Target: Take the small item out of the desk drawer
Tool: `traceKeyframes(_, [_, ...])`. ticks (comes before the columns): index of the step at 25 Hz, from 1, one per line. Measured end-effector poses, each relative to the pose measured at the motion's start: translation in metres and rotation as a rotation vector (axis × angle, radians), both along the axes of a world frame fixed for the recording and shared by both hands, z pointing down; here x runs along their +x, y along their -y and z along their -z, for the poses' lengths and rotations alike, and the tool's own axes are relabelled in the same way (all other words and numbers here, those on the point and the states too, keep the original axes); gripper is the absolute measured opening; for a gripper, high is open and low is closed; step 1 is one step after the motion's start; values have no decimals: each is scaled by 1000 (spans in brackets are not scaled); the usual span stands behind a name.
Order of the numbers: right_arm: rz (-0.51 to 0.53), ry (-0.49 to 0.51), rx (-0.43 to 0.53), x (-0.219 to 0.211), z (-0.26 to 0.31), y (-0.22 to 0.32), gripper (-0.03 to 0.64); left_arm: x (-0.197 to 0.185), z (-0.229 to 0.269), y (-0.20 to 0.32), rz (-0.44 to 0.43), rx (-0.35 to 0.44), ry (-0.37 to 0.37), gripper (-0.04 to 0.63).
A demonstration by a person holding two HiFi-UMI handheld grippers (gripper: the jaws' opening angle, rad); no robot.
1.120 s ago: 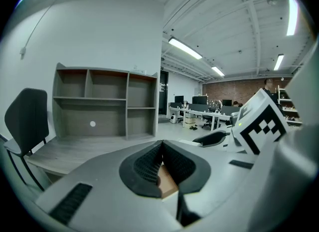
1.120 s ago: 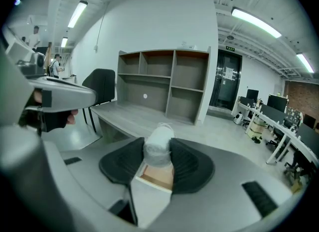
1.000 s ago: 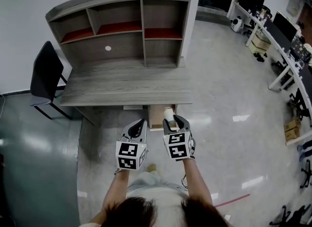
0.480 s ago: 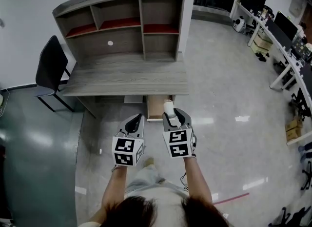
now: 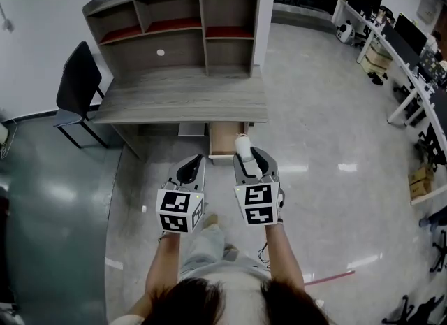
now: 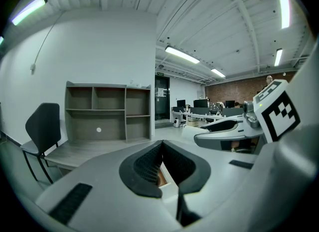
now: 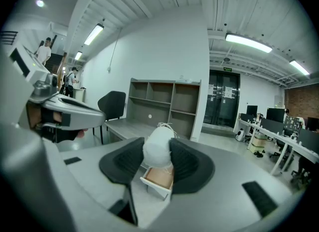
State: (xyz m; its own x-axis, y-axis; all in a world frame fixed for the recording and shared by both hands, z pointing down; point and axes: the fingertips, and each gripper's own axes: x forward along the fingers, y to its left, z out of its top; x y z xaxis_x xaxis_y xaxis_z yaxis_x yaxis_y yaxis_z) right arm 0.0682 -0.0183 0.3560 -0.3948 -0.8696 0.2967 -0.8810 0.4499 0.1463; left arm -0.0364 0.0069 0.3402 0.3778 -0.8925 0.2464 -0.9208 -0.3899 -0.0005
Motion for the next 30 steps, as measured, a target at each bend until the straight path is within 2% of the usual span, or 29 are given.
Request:
traceKeyframes(14, [24,37,76,25,22,-50,178,31,19,-42,12,40,5,15])
traceKeyframes(30, [42,41,151,27,47,-63,178,41,35,-53,-9,62,15,15])
